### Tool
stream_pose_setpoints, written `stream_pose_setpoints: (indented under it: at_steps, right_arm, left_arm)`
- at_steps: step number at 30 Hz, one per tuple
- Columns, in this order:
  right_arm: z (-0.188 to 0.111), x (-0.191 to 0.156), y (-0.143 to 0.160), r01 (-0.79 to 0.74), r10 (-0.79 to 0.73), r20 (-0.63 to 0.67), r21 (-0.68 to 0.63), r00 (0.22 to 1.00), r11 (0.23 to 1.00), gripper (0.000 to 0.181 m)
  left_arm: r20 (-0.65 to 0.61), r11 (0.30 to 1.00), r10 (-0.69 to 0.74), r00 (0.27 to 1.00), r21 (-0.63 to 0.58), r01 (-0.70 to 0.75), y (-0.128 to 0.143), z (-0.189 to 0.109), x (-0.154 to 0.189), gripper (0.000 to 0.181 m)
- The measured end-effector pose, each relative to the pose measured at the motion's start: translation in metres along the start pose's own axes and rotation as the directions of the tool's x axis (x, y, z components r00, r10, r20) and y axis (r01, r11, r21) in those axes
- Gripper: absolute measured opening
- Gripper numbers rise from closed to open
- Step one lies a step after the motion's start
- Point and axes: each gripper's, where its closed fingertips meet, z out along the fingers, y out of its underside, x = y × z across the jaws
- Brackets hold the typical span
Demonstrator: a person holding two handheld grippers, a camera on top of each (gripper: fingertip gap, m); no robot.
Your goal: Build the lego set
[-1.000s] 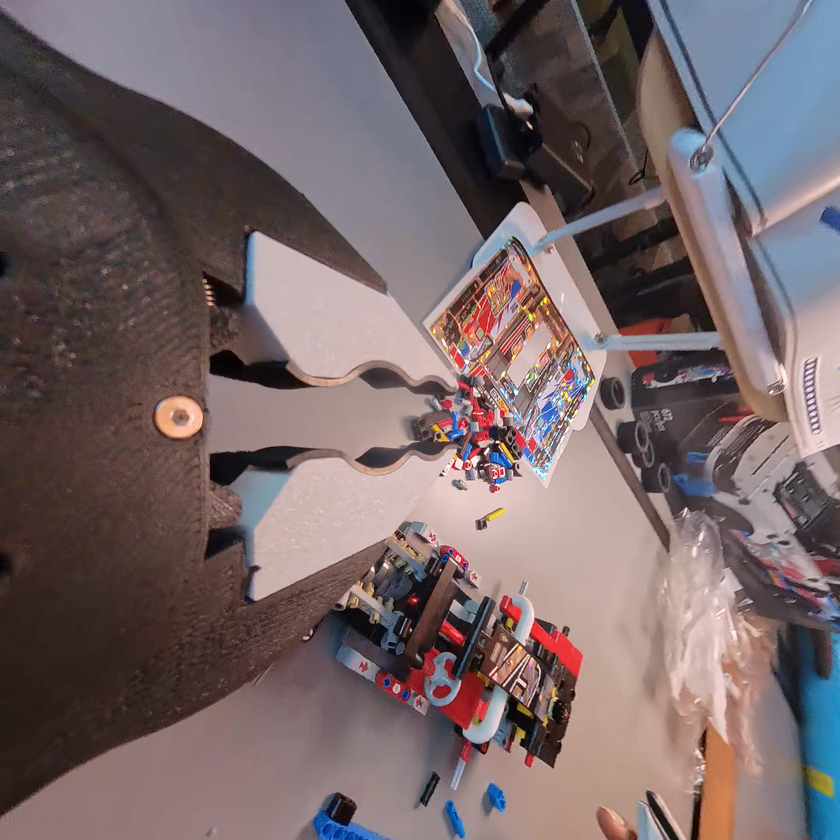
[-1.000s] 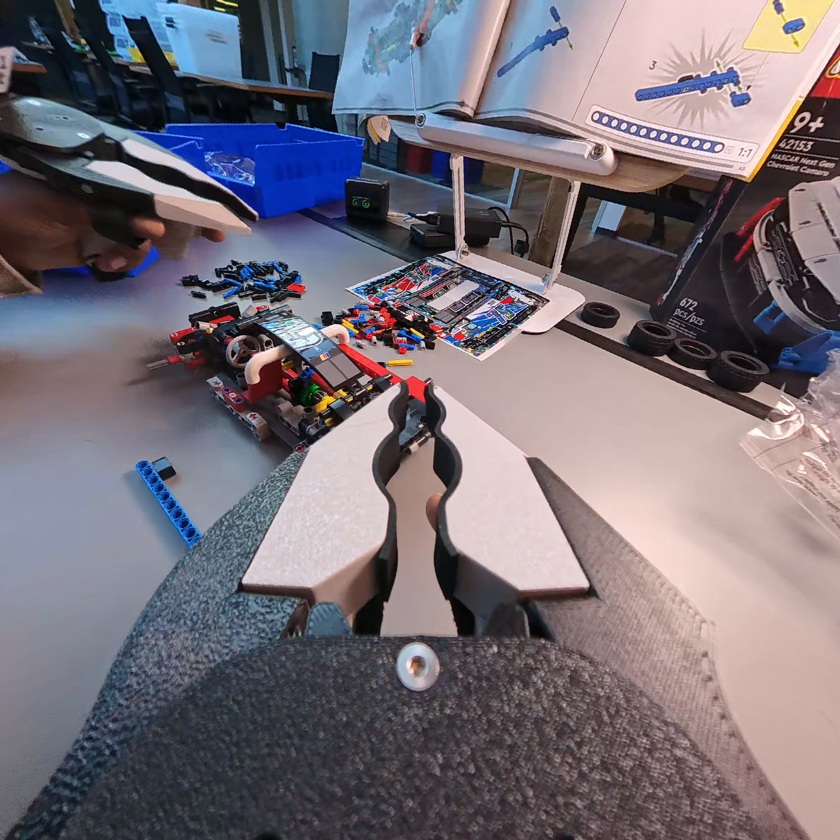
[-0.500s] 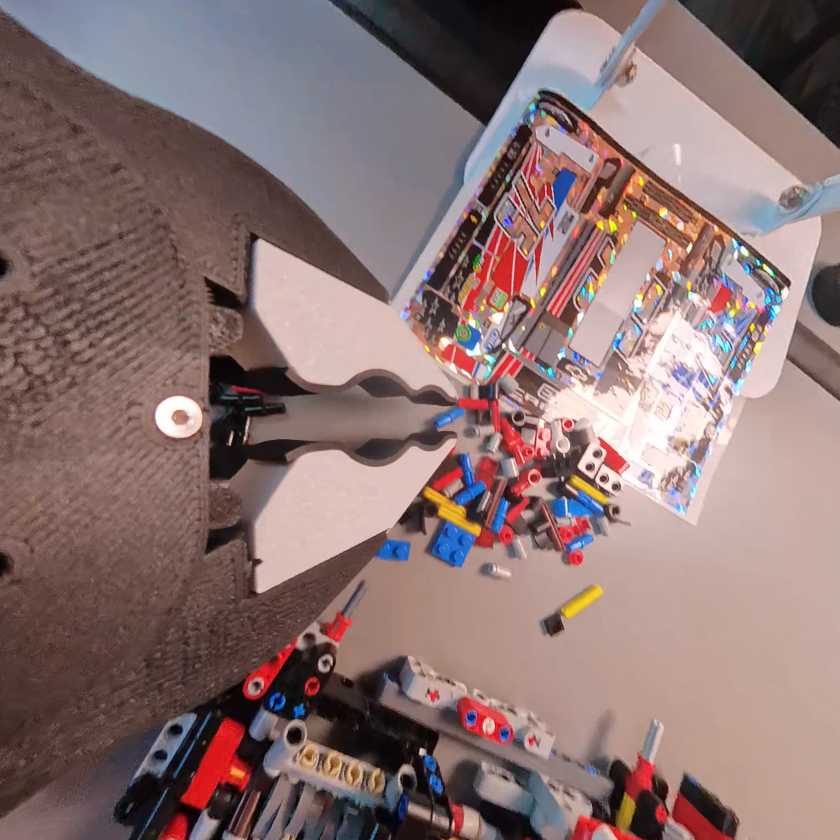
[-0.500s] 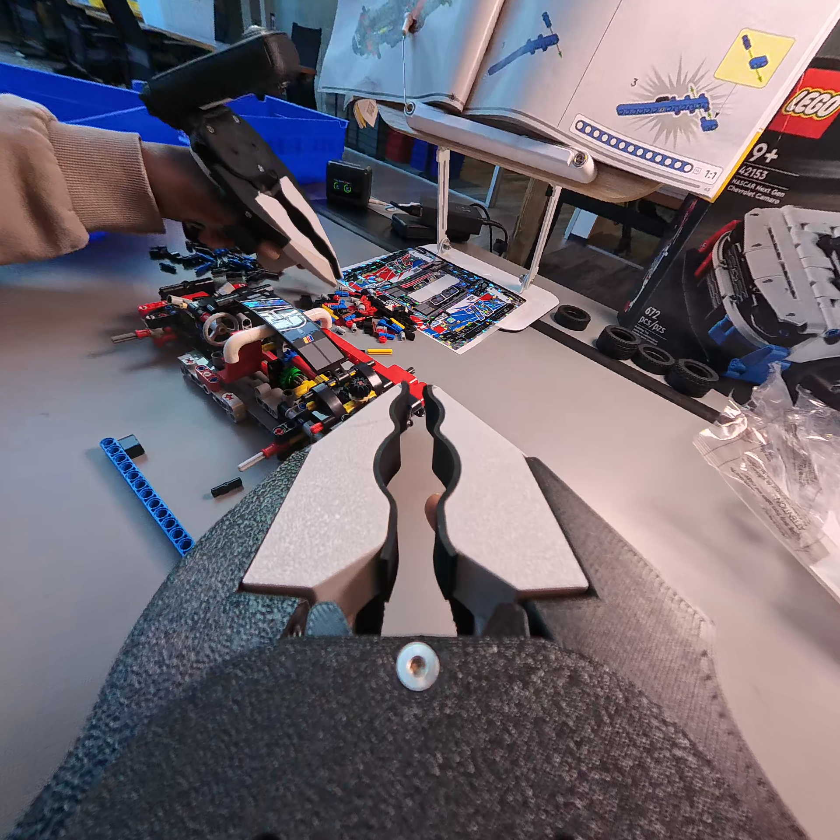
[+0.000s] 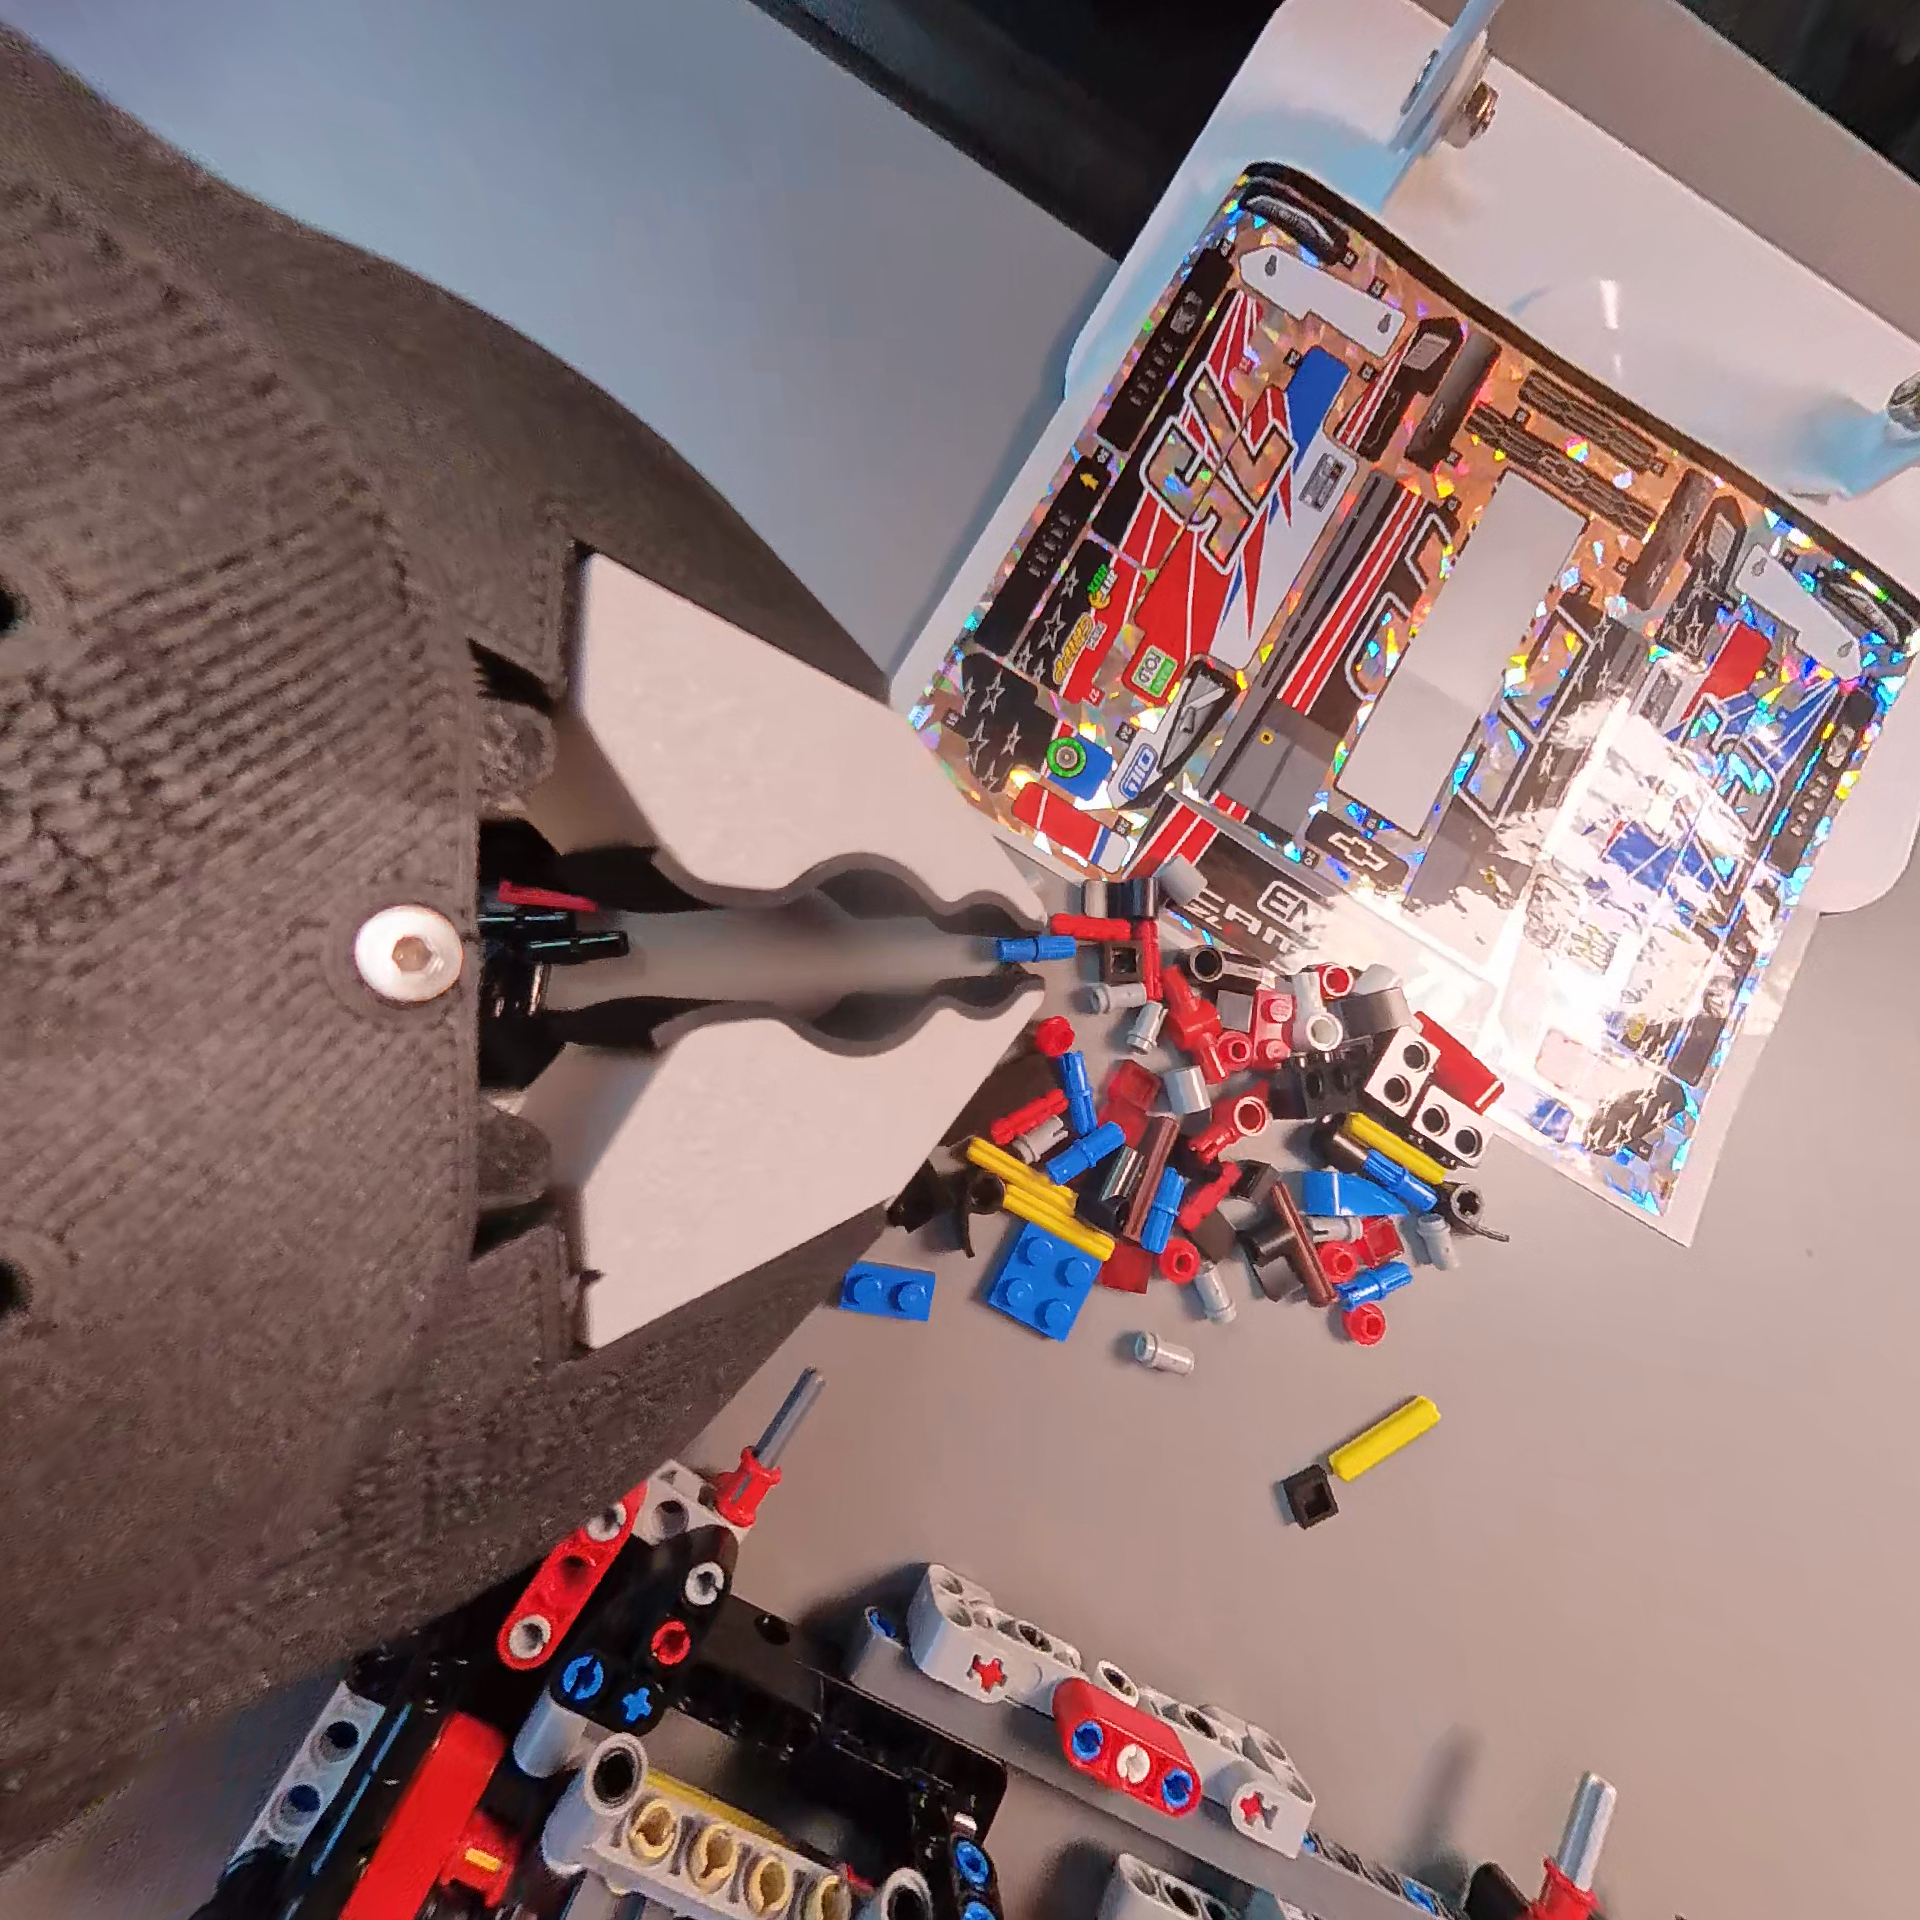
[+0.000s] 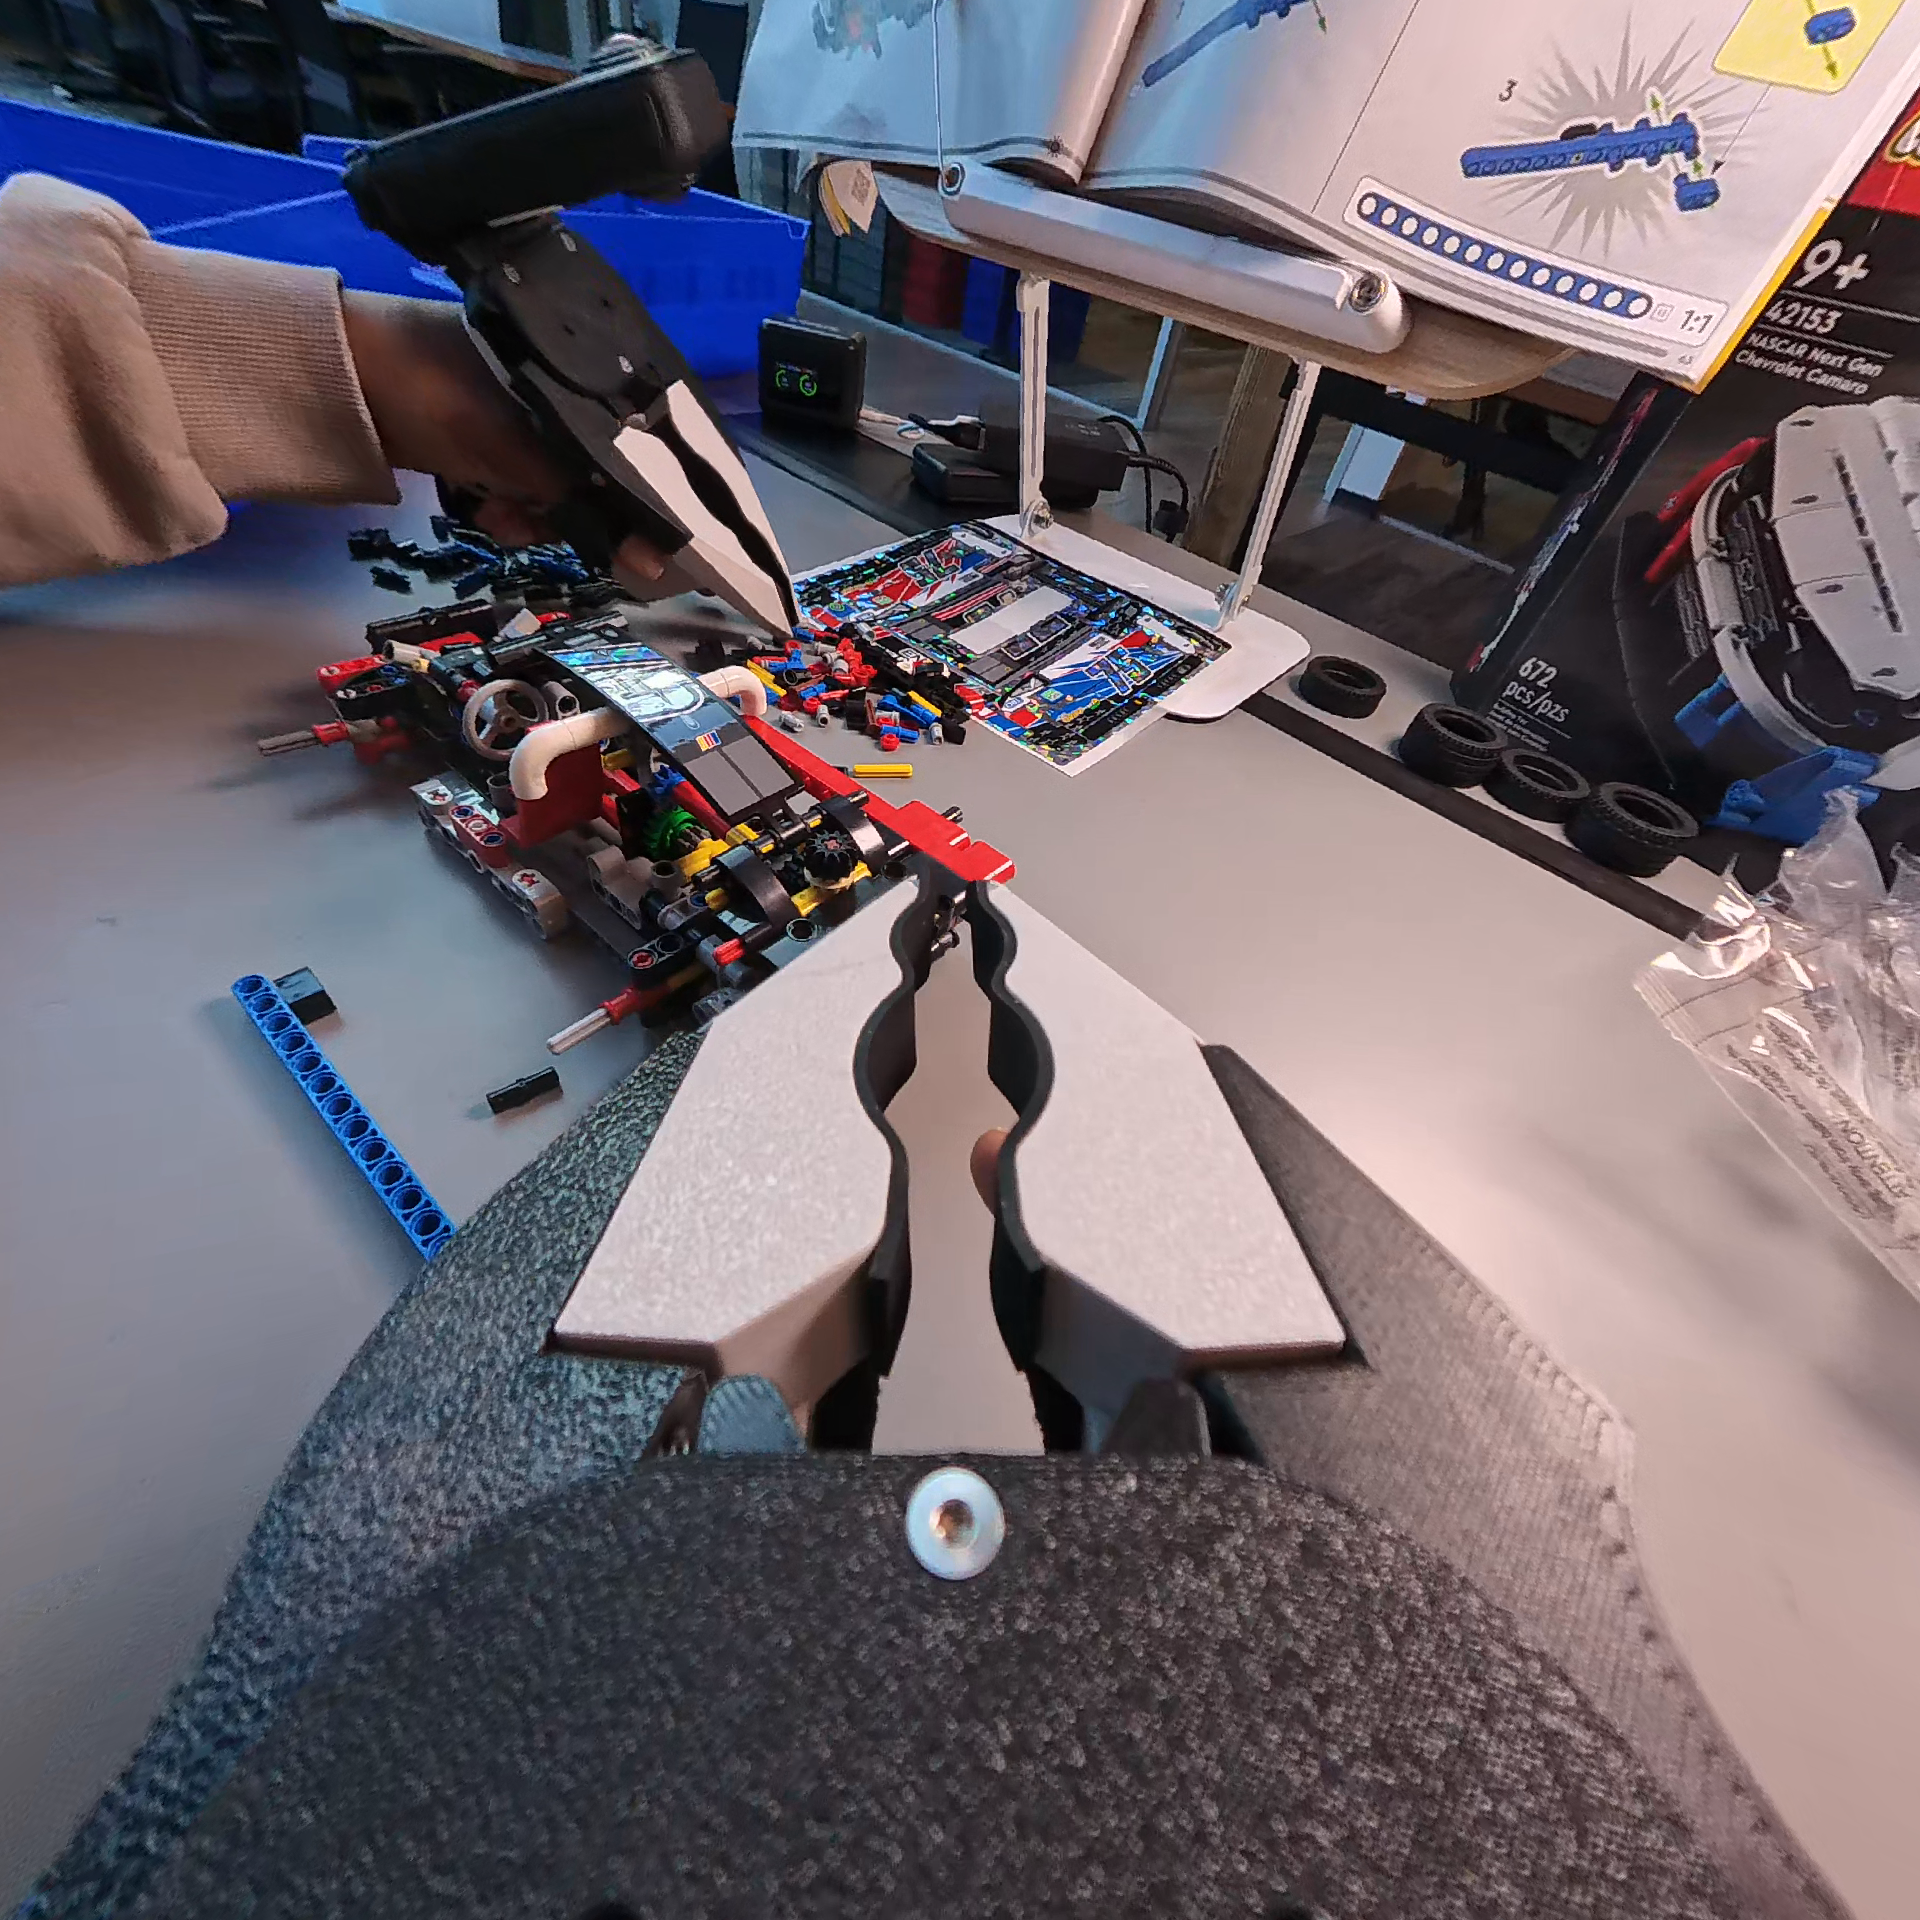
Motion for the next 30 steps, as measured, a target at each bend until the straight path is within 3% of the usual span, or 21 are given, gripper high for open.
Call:
stream_pose_setpoints:
  at_steps: [5,10,16,18,20,23,30]
  right_arm:
    - [0.000,0.001,0.001,-0.001,0.001,-0.001,-0.005,1.000,1.000,0.004]
    - [0.001,0.000,0.003,-0.004,0.004,0.006,-0.010,1.000,1.000,0.004]
    - [-0.001,-0.016,-0.013,0.013,-0.017,0.069,0.064,0.997,0.998,0.005]
    - [0.000,-0.028,-0.020,0.022,-0.032,0.111,0.089,0.993,0.996,0.005]
    - [0.002,-0.038,-0.022,0.053,-0.064,0.129,0.087,0.990,0.995,0.005]
    - [0.004,-0.051,-0.022,0.114,-0.124,0.143,0.078,0.982,0.990,0.005]
    - [0.004,-0.057,-0.013,0.186,-0.190,0.129,0.041,0.973,0.982,0.004]
  left_arm:
    - [-0.010,1.000,0.007,1.000,0.000,-0.007,0.000,-0.005,-0.002,0.001]
    - [-0.033,0.996,-0.041,0.999,0.082,0.044,-0.007,-0.019,0.002,0.000]
    - [-0.377,0.889,-0.136,0.916,0.362,0.281,-0.063,-0.072,0.068,0.000]
    - [-0.386,0.878,-0.118,0.915,0.390,0.277,-0.070,-0.083,0.084,0.000]
    - [-0.275,0.901,-0.105,0.956,0.381,0.208,-0.065,-0.084,0.079,0.000]
    - [-0.150,0.949,-0.137,0.979,0.263,0.173,-0.042,-0.072,0.059,0.000]
    - [-0.130,0.995,0.008,0.991,0.096,0.004,-0.013,-0.029,0.054,0.011]
